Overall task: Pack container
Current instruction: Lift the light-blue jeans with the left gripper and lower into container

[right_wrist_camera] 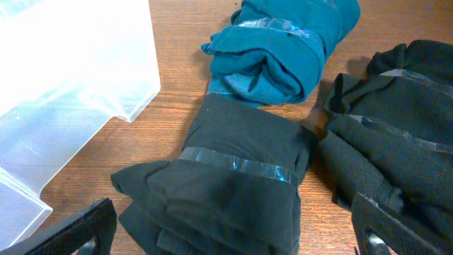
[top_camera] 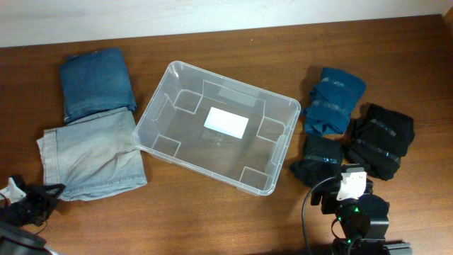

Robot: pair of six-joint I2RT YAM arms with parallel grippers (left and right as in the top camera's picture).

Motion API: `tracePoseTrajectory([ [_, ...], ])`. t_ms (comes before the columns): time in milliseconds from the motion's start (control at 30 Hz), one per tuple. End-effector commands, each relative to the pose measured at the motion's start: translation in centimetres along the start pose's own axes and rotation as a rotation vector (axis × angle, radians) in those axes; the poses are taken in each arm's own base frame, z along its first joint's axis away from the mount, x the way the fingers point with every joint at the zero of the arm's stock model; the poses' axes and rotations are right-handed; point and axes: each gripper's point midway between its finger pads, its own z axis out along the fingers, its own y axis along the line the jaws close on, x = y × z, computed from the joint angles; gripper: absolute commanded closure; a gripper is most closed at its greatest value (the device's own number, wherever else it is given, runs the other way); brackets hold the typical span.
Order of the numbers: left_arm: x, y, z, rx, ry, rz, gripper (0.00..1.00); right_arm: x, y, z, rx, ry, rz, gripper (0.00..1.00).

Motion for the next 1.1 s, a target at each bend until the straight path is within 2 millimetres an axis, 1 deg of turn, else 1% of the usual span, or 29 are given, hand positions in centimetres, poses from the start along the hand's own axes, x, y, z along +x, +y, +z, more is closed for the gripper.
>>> tracePoseTrajectory([
  [0, 1.5, -0.8, 0.8, 0.054, 0.05, -0.029, 0.96, 0.1, 0.0, 0.0, -0.003, -0.004, -0.004, 0.02],
  [100, 0.5, -2.8, -0.8, 0.094, 0.022, -0.01, 0.98, 0.1, 0.0, 0.0, -0.003, -0.004, -0.004, 0.02],
  [200, -1.0, -6.2, -3.7, 0.157, -0.038, 0.022, 0.99, 0.1, 0.0, 0.0, -0.003, -0.004, -0.004, 0.02],
  [300, -2.1, -10.5, -7.5, 0.217, -0.118, 0.097, 1.0, 0.1, 0.0, 0.0, -0.003, -0.004, -0.004, 0.02],
  [367, -2.3, -13.5, -10.5, 0.237, -0.175, 0.142, 0.99, 0.1, 0.0, 0.0, -0.003, -0.004, -0.004, 0.02],
  [433, -2.2, -16.3, -13.3, 0.258, -0.235, 0.195, 0.99, 0.1, 0.0, 0.0, -0.003, -0.004, -0.004, 0.01],
  [533, -1.3, -20.6, -17.4, 0.302, -0.327, 0.258, 0.99, 0.1, 0.0, 0.0, -0.003, -0.004, -0.004, 0.02],
  [567, -0.8, -22.3, -18.9, 0.327, -0.356, 0.292, 0.99, 0.1, 0.0, 0.0, -0.003, -0.004, -0.004, 0.01],
  [667, 1.2, -26.7, -21.7, 0.401, -0.4, 0.385, 0.99, 0.1, 0.0, 0.0, -0.003, -0.004, -0.004, 0.01],
  [733, 2.7, -29.4, -22.6, 0.453, -0.403, 0.449, 0.99, 0.1, 0.0, 0.0, -0.003, -0.004, -0.004, 0.02],
  [800, 4.3, -32.3, -23.0, 0.523, -0.385, 0.532, 0.99, 0.1, 0.0, 0.0, -0.003, -0.004, -0.004, 0.02],
  [867, 6.2, -35.1, -22.9, 0.594, -0.341, 0.603, 1.0, 0.1, 0.0, 0.0, -0.003, -0.004, -0.004, 0.02],
  [967, 9.0, -38.7, -22.1, 0.692, -0.247, 0.689, 1.0, 0.1, 0.0, 0.0, -0.003, -0.004, -0.004, 0.02],
  [1033, 11.3, -41.5, -21.5, 0.763, -0.183, 0.774, 1.0, 0.1, 0.0, 0.0, -0.003, -0.004, -0.004, 0.02],
  [1067, 12.2, -42.6, -21.4, 0.792, -0.164, 0.817, 1.0, 0.1, 0.0, 0.0, -0.003, -0.004, -0.004, 0.02],
])
